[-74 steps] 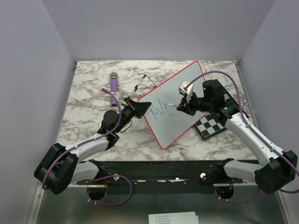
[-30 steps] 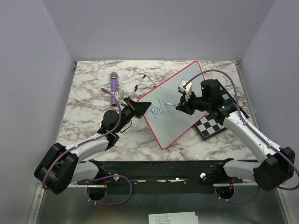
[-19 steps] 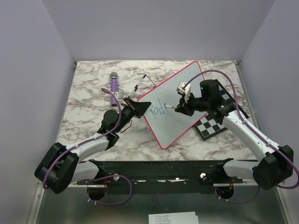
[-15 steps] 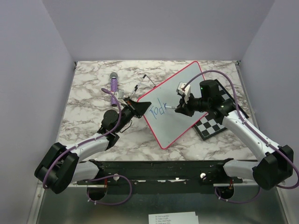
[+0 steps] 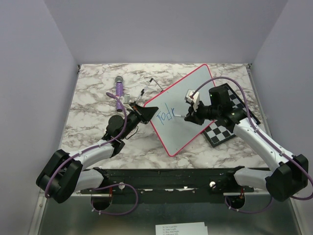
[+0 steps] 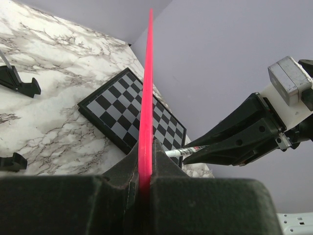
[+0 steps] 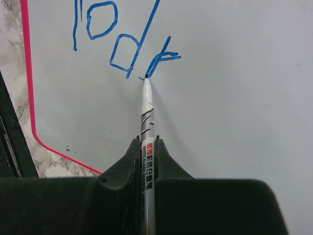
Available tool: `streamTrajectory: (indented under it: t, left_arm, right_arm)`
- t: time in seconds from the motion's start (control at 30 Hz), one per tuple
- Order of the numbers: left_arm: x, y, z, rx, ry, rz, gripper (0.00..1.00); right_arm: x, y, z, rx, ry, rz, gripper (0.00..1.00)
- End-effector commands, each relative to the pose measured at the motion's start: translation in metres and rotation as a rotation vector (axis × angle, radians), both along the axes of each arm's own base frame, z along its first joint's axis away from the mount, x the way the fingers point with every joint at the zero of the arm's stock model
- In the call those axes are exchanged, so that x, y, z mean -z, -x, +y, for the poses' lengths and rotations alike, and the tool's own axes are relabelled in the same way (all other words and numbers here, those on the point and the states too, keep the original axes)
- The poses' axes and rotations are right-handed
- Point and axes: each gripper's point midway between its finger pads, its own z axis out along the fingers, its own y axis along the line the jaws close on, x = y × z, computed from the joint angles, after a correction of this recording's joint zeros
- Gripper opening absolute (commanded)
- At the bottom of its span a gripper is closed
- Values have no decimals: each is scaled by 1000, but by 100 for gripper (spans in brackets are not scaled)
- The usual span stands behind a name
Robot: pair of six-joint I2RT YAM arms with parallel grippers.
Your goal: Write a sentence on the whiteboard
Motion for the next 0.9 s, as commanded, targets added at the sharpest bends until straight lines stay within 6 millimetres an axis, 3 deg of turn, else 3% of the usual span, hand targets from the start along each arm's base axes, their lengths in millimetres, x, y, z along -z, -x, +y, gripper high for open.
streamTrajectory:
  t: [0.0,0.57,0.87]
  left_arm:
    - [-59,12,1,33,122,-169,0]
    - [-57,13,1,35,123,-168,0]
    - [-56,12,0,36,120,-167,0]
  right_arm:
    - [7,-4,-11,53,46,-6,1]
    - [-27,-30,-6,116,5,-90,0]
    - [-26,-31,4,72,-16,-66,1]
